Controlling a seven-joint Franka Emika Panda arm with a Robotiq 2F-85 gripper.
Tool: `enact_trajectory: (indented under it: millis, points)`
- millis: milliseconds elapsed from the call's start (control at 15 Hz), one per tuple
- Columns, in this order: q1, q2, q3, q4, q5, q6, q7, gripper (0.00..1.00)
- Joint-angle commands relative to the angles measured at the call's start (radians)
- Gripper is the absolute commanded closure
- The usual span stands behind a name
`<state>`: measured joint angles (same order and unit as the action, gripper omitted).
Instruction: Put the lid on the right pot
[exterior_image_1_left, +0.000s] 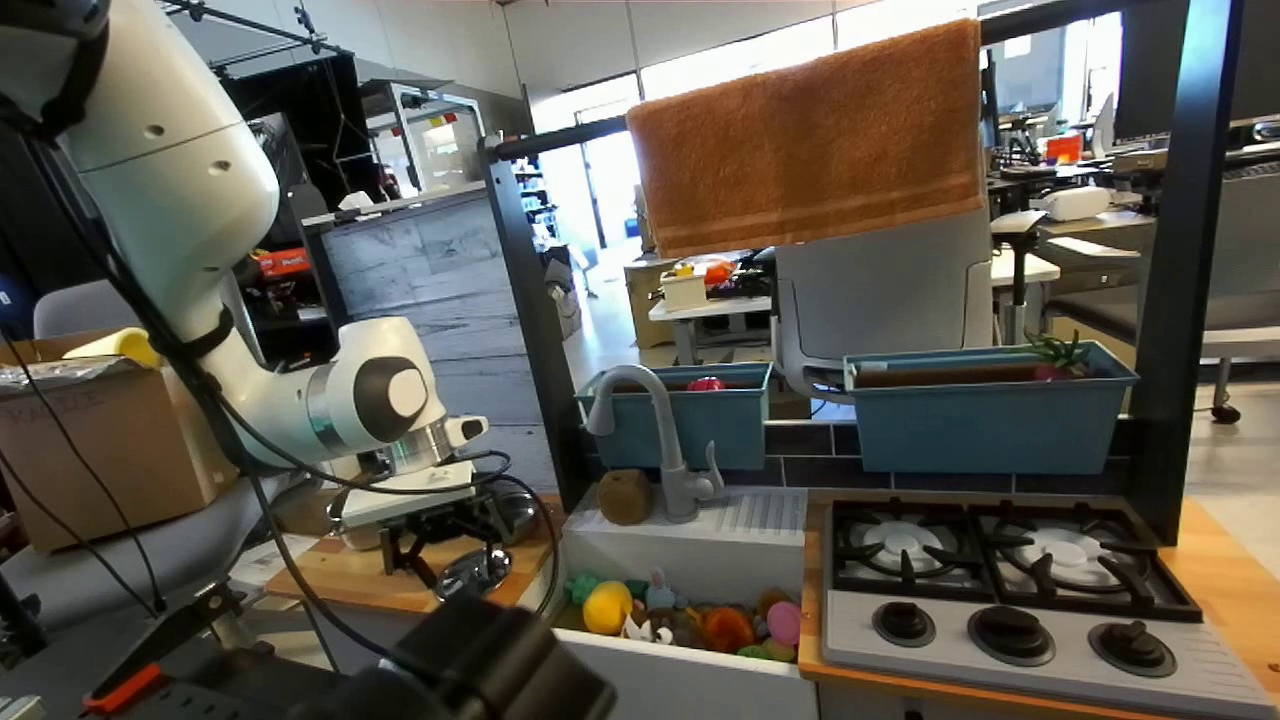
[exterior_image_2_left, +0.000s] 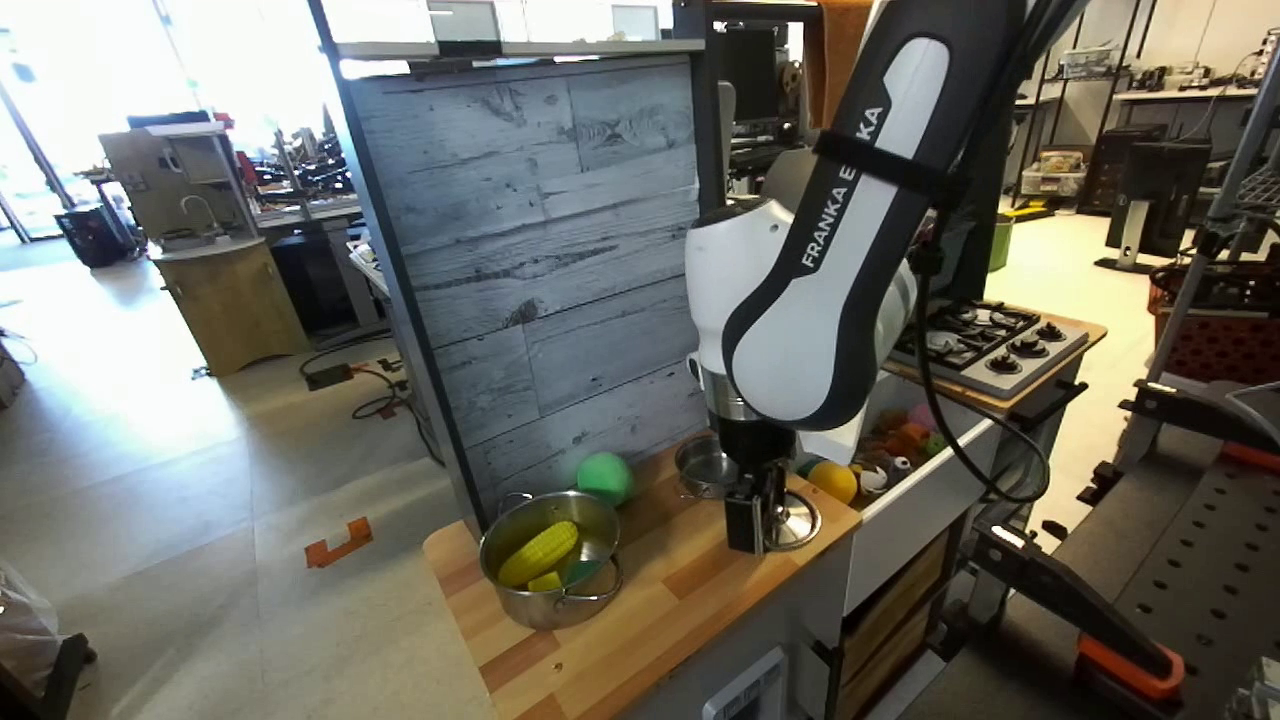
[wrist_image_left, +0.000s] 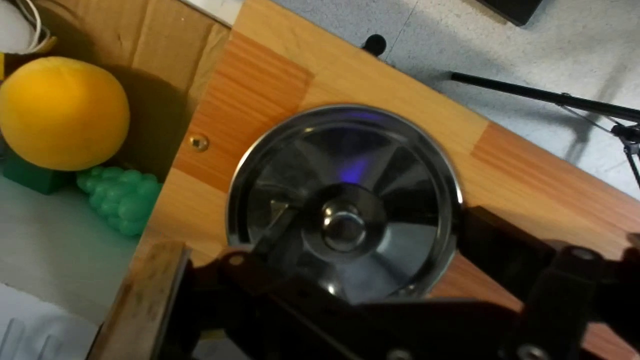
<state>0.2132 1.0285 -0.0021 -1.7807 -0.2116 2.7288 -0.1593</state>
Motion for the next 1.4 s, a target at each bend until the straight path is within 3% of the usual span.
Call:
enact_trajectory:
  millis: [0, 133, 600, 867, 1067, 1133, 1333]
  points:
    - [0.007, 0.036, -0.014, 0.059, -0.015, -0.015, 0.030, 0.45]
    - [0.008, 0.024, -0.016, 0.048, -0.018, -0.010, 0.033, 0.55]
    - [0.007, 0.003, -0.017, 0.040, -0.013, -0.017, 0.046, 0.63]
    - [-0.009, -0.032, -0.010, 0.007, -0.006, -0.024, 0.047, 0.92]
    - [-0.022, -0.046, -0.001, -0.008, 0.000, -0.010, 0.046, 1.00]
    - [-0.024, -0.044, 0.000, -0.008, 0.001, -0.004, 0.048, 0.95]
    - [-0.028, -0.030, 0.011, 0.014, 0.008, -0.009, 0.052, 0.95]
